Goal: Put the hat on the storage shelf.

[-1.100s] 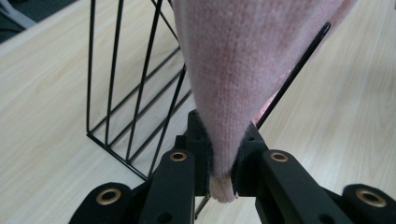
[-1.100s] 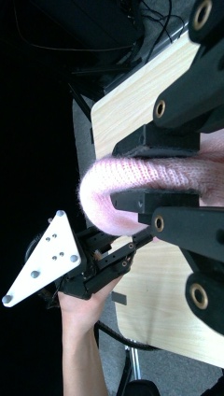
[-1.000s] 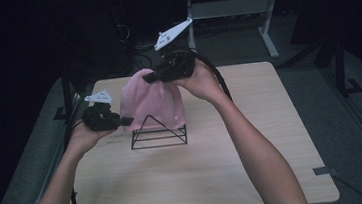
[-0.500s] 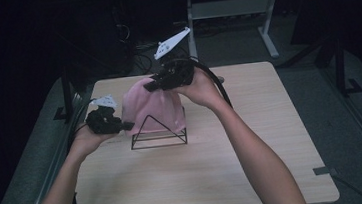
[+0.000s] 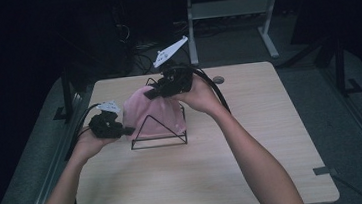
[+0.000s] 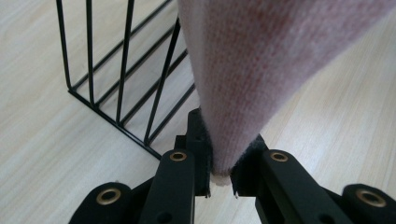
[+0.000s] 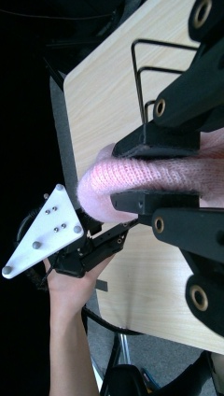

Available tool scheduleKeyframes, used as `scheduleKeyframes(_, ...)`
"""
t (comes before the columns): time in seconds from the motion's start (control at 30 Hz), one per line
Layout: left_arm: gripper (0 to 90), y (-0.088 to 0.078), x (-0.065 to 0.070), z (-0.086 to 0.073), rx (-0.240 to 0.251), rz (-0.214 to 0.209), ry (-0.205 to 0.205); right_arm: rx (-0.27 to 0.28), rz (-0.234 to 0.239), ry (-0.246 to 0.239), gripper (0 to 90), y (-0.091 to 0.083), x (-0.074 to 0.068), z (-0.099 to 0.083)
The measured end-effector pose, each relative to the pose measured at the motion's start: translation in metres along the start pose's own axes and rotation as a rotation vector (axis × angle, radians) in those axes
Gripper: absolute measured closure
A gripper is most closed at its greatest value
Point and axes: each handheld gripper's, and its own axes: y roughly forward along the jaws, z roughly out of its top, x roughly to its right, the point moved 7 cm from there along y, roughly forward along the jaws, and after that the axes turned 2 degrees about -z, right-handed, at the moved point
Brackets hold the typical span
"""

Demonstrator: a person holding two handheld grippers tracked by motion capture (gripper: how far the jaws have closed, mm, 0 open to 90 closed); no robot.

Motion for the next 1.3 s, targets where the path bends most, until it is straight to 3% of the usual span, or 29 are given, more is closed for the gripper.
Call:
scheduleKeyframes(0.33,79.8,0.006,-0.004,-0.005,-0.028,0.021,0.006,-0.010,0.010,0.014,74.5,0.006,-0.001,-0.007)
scheduleKeyframes(0.53,79.7,0.013,-0.005,-0.014,-0.029,0.008,-0.026,-0.030,0.024,0.024,73.8,0.012,-0.002,-0.015)
scheduleKeyframes(0.93,74.9,0.020,-0.006,-0.019,-0.081,0.000,-0.004,-0.043,0.047,0.050,72.8,0.019,-0.002,-0.024)
scheduleKeyframes(1.03,68.8,0.017,-0.004,-0.017,-0.049,-0.015,-0.016,-0.046,0.058,0.066,72.9,0.020,-0.003,-0.025)
scheduleKeyframes(1.13,66.8,0.009,-0.004,-0.011,0.020,-0.020,-0.007,-0.049,0.067,0.071,72.9,0.022,-0.003,-0.027)
scheduleKeyframes(1.27,67.1,0.005,-0.003,-0.009,0.033,-0.024,-0.011,-0.050,0.081,0.084,72.9,0.026,-0.004,-0.031)
scheduleKeyframes(1.3,71.4,0.005,-0.001,-0.009,0.034,-0.029,-0.009,-0.051,0.082,0.083,72.7,0.027,-0.004,-0.031)
